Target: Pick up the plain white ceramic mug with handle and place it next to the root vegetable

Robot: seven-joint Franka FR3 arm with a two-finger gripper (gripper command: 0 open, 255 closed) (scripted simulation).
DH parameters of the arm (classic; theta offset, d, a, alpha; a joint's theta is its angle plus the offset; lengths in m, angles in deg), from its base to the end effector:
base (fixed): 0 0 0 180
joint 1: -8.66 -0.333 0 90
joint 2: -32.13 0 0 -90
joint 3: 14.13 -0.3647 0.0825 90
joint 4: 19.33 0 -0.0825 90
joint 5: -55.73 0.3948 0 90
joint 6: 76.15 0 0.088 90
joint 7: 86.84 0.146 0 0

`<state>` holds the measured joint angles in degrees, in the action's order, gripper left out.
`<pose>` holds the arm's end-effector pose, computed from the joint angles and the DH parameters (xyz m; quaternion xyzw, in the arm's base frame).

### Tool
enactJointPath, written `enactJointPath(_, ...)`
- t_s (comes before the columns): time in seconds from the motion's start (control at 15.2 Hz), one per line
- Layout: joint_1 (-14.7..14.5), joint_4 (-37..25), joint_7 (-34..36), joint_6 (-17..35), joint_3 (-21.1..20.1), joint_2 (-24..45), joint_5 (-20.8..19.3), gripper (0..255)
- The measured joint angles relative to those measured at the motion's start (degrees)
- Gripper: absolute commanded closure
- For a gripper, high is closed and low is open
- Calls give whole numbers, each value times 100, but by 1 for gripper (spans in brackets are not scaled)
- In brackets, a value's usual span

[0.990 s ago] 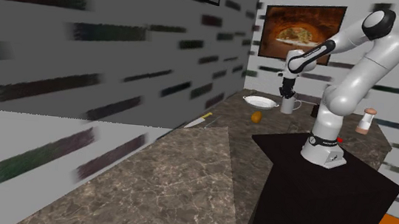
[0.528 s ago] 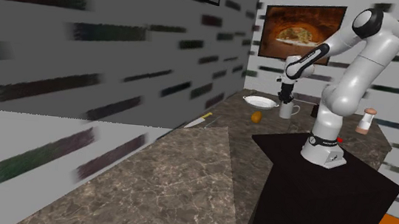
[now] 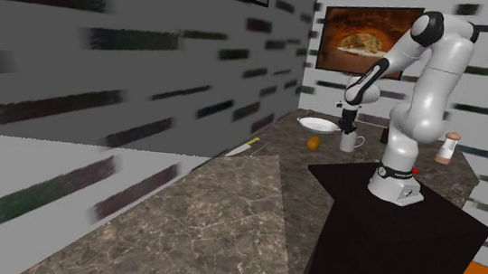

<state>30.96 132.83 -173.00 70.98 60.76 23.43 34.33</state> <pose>-0.0412 -0.4167 0.2514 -0.9975 -0.0655 0.0245 0.0126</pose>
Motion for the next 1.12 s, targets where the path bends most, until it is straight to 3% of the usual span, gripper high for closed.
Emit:
enactJointPath(0.07, -238, 30, -207, 144, 226, 189, 265, 255)
enactJointPath(0.13, -703, 41, -613, 328, 603, 571, 755, 255)
enactJointPath(0.26, -611, 66, -1657, 536, 236, 1299, 2249, 255)
enactJointPath(0.33, -406, 61, -1927, 599, -27, 1448, 2695, 255)
enactJointPath(0.4, -274, 68, -2056, 644, -185, 1530, 2879, 255)
enactJointPath(0.73, -168, 78, -2151, 687, -313, 1590, 3019, 255)
enactJointPath(0.79, -166, 78, -2153, 688, -316, 1592, 3022, 0)
enactJointPath(1.12, -164, 78, -2154, 689, -318, 1592, 3025, 0)
